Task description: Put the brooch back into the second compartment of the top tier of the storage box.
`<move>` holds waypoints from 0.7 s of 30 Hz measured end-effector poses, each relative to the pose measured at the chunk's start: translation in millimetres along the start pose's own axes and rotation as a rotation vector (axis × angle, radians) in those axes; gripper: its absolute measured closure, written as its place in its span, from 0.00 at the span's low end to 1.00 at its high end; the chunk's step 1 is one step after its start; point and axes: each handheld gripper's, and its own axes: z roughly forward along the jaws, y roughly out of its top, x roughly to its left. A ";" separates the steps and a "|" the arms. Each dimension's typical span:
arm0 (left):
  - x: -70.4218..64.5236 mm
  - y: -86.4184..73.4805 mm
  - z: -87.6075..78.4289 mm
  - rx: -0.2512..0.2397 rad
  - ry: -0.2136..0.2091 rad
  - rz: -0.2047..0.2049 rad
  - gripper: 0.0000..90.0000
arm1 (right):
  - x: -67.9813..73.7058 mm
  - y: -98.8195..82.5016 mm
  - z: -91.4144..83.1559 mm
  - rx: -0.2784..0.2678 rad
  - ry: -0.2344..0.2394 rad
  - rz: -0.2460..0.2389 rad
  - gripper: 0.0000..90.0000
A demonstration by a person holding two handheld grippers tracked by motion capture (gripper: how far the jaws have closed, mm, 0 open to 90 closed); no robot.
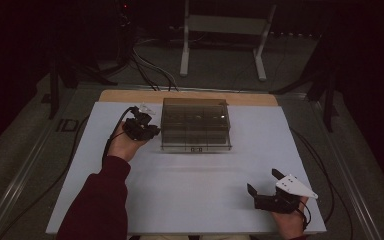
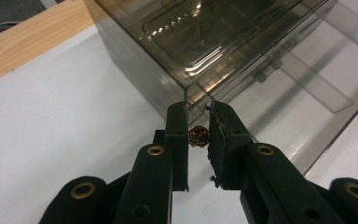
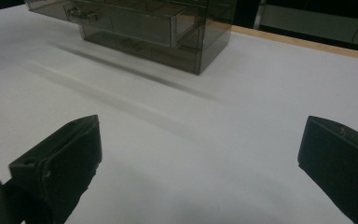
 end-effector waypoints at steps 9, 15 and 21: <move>-7.1 8.1 -4.9 -0.021 -0.016 0.024 0.88 | -0.2 0.2 -0.7 -0.001 -0.001 0.002 0.00; -11.5 12.5 -5.0 -0.030 -0.030 0.039 0.88 | -0.3 0.2 -0.7 -0.001 -0.001 0.003 0.00; -18.6 17.9 -3.3 -0.038 -0.044 0.053 0.88 | -0.1 0.2 -0.7 0.000 -0.001 0.002 0.00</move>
